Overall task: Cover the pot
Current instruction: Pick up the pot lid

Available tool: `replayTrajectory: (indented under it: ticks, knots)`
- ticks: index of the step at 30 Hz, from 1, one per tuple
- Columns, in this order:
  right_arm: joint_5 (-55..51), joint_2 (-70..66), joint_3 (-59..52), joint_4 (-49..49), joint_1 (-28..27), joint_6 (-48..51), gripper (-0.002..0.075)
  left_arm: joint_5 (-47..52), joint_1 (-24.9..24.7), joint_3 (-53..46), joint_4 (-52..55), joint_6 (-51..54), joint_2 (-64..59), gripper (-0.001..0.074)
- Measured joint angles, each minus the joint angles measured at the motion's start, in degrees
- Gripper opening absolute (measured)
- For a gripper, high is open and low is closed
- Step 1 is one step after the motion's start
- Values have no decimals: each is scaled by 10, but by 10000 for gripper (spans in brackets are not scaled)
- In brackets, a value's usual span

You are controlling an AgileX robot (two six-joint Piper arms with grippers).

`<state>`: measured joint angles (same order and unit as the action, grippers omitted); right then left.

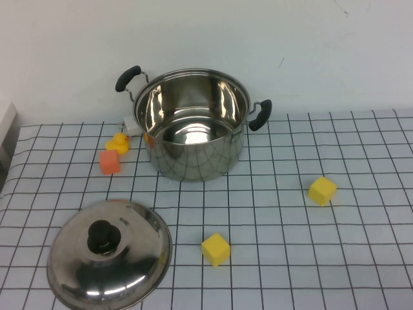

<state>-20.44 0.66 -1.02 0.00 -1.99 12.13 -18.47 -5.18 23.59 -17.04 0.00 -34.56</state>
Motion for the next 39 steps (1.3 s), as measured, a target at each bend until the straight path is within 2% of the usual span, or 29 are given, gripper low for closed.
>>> replayTrajectory:
  ticks: [4,6,8,14,16,21,26,30,39]
  knots:
    - [0,0,0,0,0,0,9,-83,0,0,18,0,-126,0]
    - [0,0,0,0,0,0,9,-111,0,1,45,-11,-191,28]
    - [0,0,0,0,0,0,9,-132,0,4,72,-28,-250,89]
    - [0,0,0,0,0,-9,9,-244,0,5,140,-50,-442,403]
    - [0,0,0,0,0,-9,9,-275,0,6,178,-53,-493,452]
    - [0,0,0,0,0,-10,9,-302,-1,10,269,-104,-576,480]
    - [0,0,0,0,0,-10,9,-320,-1,11,269,-150,-641,488]
    - [0,0,0,0,0,-10,9,-357,-1,11,275,-154,-686,489]
    - [0,0,0,0,0,-10,9,-366,-1,13,299,-154,-740,480]
